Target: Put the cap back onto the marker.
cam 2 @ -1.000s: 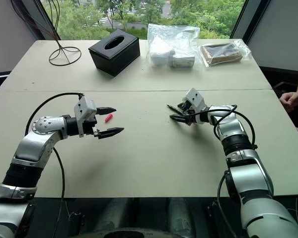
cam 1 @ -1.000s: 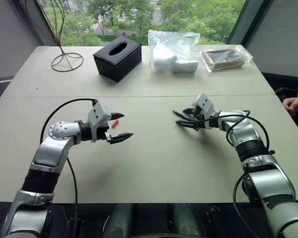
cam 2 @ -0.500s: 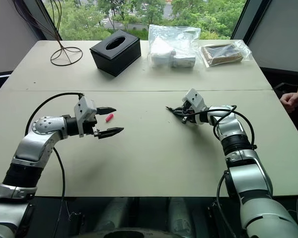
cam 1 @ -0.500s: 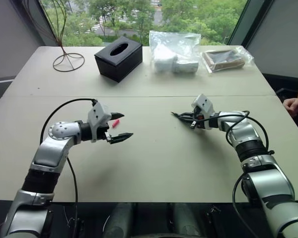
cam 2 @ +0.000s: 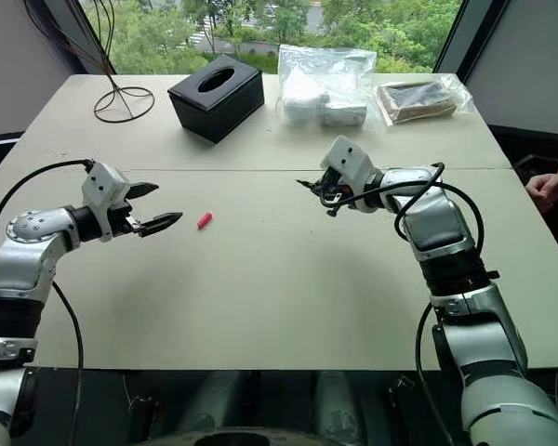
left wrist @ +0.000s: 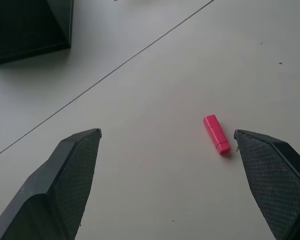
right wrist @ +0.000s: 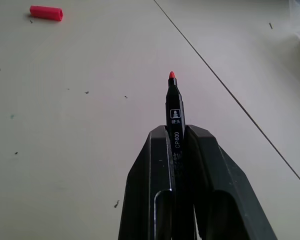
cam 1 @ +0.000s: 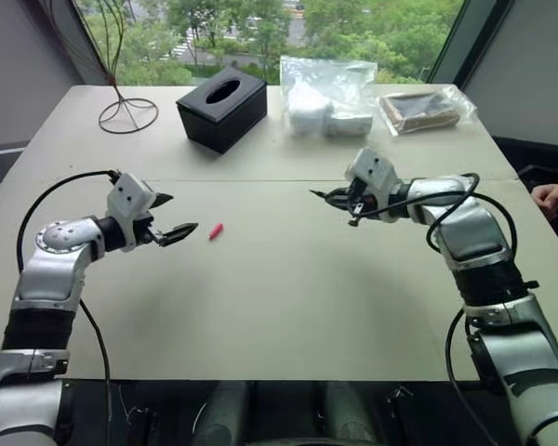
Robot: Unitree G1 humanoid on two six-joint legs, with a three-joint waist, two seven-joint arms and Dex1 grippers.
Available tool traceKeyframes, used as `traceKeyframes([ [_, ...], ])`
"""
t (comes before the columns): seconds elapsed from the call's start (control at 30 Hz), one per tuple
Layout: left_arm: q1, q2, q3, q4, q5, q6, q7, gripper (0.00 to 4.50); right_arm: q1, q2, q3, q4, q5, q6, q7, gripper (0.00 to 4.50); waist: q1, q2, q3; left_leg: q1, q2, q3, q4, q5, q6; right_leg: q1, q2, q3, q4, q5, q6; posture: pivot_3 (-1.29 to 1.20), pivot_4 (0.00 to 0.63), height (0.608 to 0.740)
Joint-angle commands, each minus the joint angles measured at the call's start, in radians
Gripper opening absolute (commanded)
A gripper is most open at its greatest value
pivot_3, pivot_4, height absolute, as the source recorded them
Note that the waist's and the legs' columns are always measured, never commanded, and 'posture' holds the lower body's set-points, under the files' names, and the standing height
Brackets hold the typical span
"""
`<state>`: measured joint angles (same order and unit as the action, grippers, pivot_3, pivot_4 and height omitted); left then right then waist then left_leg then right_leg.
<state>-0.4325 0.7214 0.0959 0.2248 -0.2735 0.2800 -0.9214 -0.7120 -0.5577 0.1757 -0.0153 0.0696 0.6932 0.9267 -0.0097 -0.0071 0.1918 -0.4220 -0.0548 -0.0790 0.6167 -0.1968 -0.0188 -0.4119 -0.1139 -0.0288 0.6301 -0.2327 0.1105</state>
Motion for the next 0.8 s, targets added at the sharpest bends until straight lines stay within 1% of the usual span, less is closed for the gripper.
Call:
traceKeyframes([
  [0.03,0.017,-0.044,0.022,0.01,-0.032,0.019,0.019,4.5,0.03,0.032,-0.025,-0.135,0.044,0.099,-0.057,0.09,0.001,0.0,0.0,0.0,0.0,0.0,0.001,0.0,0.0,0.0,-0.001,0.0,0.0,0.0,0.0,0.0,0.15,0.74],
  [0.13,0.032,-0.094,0.012,0.023,-0.021,0.018,0.049,4.5,0.061,0.054,-0.016,-0.177,0.052,0.135,-0.101,0.09,-0.002,0.0,0.0,0.0,-0.001,0.0,0.002,0.0,0.0,0.001,-0.001,0.0,0.0,0.0,0.0,0.0,0.15,0.74],
  [0.2,0.042,-0.132,0.013,-0.015,-0.031,0.049,0.084,4.5,0.08,0.061,-0.02,-0.197,0.057,0.155,-0.127,0.09,-0.002,0.0,0.0,0.0,0.0,0.0,0.003,0.0,0.0,0.0,-0.001,0.0,0.0,0.0,0.0,0.0,0.15,0.74],
  [0.33,0.084,-0.178,0.011,-0.091,-0.027,0.078,0.143,4.5,0.105,0.08,-0.033,-0.22,0.075,0.185,-0.184,0.09,-0.003,0.0,0.0,-0.001,0.0,0.0,0.003,0.0,0.0,0.0,0.0,0.0,0.001,0.0,0.0,0.0,0.15,0.74],
  [0.47,0.112,-0.223,-0.009,-0.136,0.009,0.074,0.224,4.5,0.123,0.089,-0.033,-0.238,0.093,0.196,-0.22,0.09,-0.003,0.0,0.0,-0.001,0.0,0.0,0.003,0.0,0.0,0.0,0.0,0.0,0.0,0.0,0.0,0.0,0.15,0.74],
  [0.6,0.116,-0.271,-0.057,-0.13,0.084,0.071,0.316,4.5,0.128,0.093,-0.03,-0.237,0.104,0.191,-0.248,0.09,-0.001,-0.001,0.0,-0.001,0.0,0.0,0.003,0.0,0.0,0.001,0.0,0.0,0.0,0.0,0.0,0.0,0.15,0.74],
  [0.67,0.11,-0.312,-0.059,-0.131,0.092,0.102,0.379,4.5,0.122,0.099,-0.022,-0.218,0.1,0.174,-0.262,0.09,0.0,0.0,0.0,-0.001,-0.001,0.0,0.004,0.0,0.0,0.001,0.0,0.0,0.0,0.0,0.0,0.0,0.15,0.74],
  [0.8,0.104,-0.348,-0.061,-0.142,0.104,0.12,0.431,4.5,0.116,0.119,-0.015,-0.206,0.103,0.165,-0.287,0.09,0.001,-0.001,0.0,0.0,0.0,-0.001,0.005,0.0,0.0,0.002,0.0,-0.001,0.001,0.0,0.0,0.0,0.15,0.74],
])
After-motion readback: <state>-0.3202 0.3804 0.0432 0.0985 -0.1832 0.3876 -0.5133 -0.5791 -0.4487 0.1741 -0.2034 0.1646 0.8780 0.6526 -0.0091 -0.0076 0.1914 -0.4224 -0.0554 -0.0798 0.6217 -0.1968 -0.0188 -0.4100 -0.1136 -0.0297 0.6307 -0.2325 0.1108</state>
